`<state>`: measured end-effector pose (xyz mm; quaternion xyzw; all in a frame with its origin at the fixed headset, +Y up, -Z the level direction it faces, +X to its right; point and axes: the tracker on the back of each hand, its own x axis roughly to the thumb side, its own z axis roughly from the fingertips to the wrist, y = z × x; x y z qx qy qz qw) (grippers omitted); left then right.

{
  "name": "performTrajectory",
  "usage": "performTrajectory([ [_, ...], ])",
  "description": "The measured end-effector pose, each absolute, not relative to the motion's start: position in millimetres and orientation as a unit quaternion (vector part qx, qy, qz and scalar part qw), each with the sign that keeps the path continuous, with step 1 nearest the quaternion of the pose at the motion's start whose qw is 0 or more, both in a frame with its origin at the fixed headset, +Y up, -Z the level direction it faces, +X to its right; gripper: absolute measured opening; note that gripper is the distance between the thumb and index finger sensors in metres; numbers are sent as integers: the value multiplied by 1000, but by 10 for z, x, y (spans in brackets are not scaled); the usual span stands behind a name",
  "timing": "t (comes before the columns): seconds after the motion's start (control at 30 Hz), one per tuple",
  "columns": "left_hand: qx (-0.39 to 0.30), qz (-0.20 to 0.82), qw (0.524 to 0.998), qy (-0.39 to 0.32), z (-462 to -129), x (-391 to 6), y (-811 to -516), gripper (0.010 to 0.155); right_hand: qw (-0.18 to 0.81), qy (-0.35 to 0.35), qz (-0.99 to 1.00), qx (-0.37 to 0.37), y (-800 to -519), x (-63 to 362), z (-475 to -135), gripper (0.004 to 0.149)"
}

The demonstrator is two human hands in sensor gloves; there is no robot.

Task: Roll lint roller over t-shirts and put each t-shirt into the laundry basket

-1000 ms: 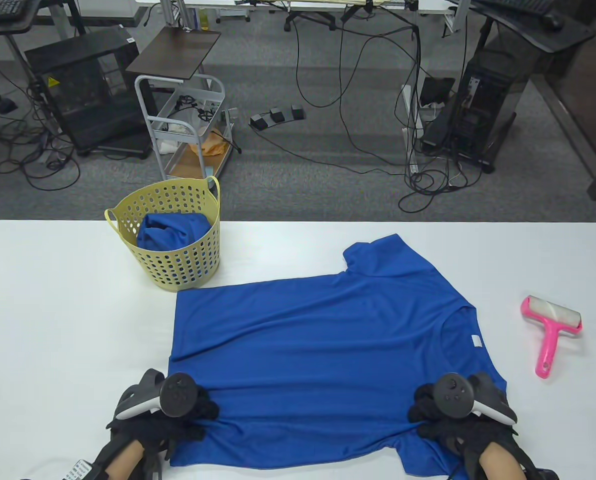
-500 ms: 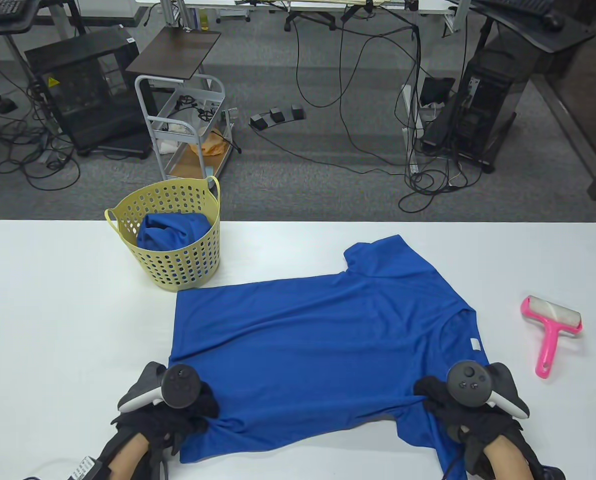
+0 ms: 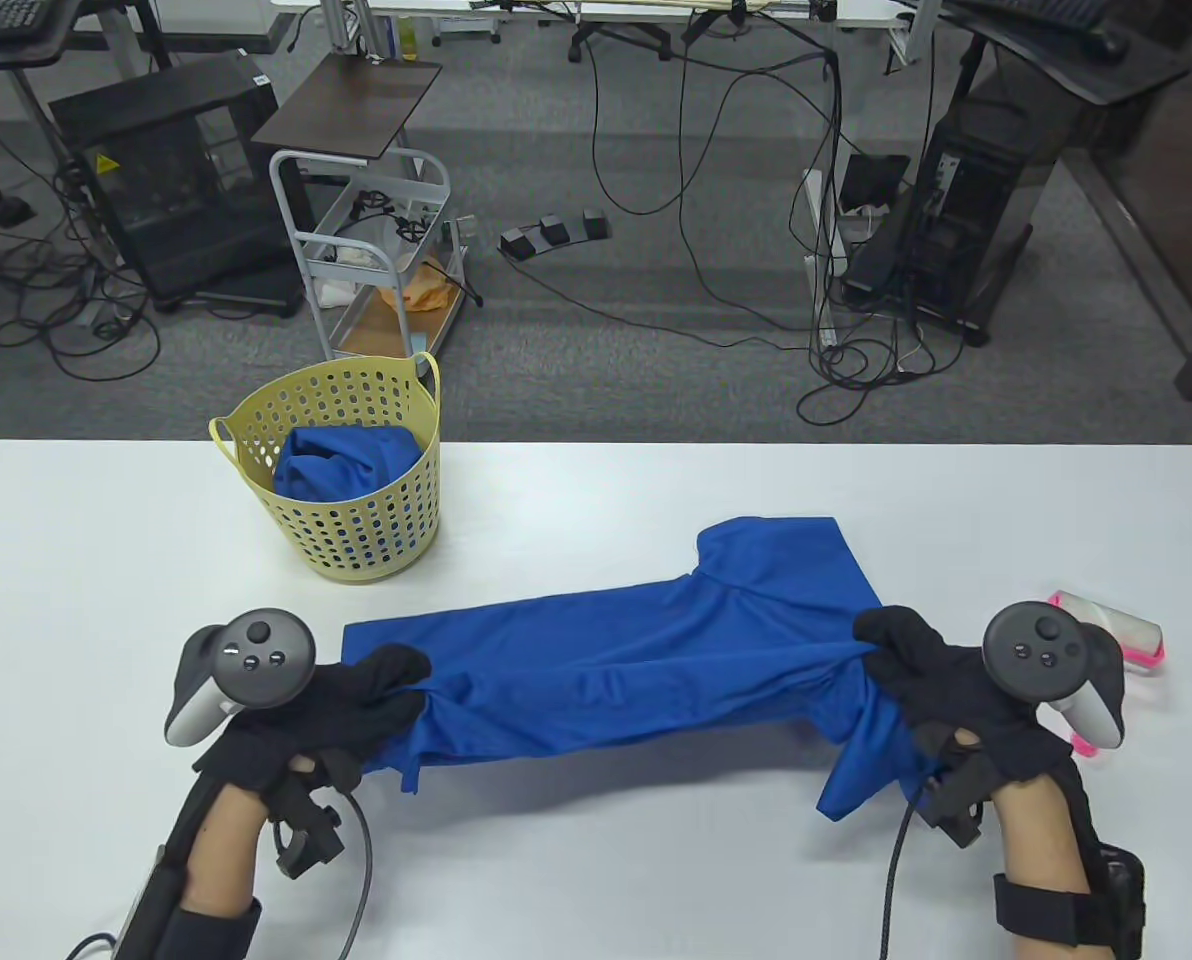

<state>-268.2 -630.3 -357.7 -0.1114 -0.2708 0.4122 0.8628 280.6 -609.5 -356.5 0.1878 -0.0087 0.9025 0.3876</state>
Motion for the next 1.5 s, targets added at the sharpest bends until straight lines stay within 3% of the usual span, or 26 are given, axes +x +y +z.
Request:
performTrajectory([
  [0.27,-153,570,723,-360,-3597,-2810,-5638,43,448,25,852,270,-5269,2734,-3578,42],
  [0.37,-135,624,672,-376,-3689,-2934,-5359,46,484,40,830,275,-4944,2821,-3687,41],
  [0.43,-132,651,661,-349,-3800,-3003,-5223,54,517,44,810,275,-4807,2873,-3811,41],
  [0.5,-101,634,716,-276,-3981,-3066,-5159,58,519,49,819,238,-4784,2925,-4004,40],
  [0.57,-65,549,814,-177,-4179,-3071,-5187,62,469,57,866,163,-4927,2945,-4278,40],
  [0.63,-48,420,900,-106,-4372,-3026,-5298,62,406,74,905,99,-5268,2898,-4575,40],
  [0.77,32,346,935,-71,-4447,-2903,-5556,68,328,56,943,21,-6036,2704,-4863,46],
  [0.87,69,308,945,-90,-4336,-2838,-5778,67,229,68,971,1,-6540,2606,-4876,53],
  [0.93,16,284,953,-108,-4259,-2752,-5971,62,198,68,978,18,-6721,2575,-4813,51],
  [1.03,-137,242,952,-127,-4161,-2509,-6455,56,145,86,985,40,-6916,2508,-4724,53],
  [1.13,-270,169,943,-95,-4107,-2292,-7021,65,37,145,988,25,-7140,2428,-4763,69],
  [1.2,-317,115,939,-71,-4098,-2235,-7322,75,-17,192,981,6,-7279,2383,-4801,81],
  [1.3,-318,67,944,-61,-4113,-2237,-7615,85,-66,215,974,1,-7459,2304,-4885,79],
  [1.33,-314,58,946,-59,-4117,-2244,-7646,86,-68,202,977,0,-7456,2290,-4909,74],
  [1.4,-298,41,952,-57,-4121,-2253,-7681,85,-17,178,984,0,-7414,2285,-4980,45],
  [1.5,-288,35,956,-50,-4114,-2259,-7707,84,29,227,973,-24,-7232,2359,-5141,41],
])
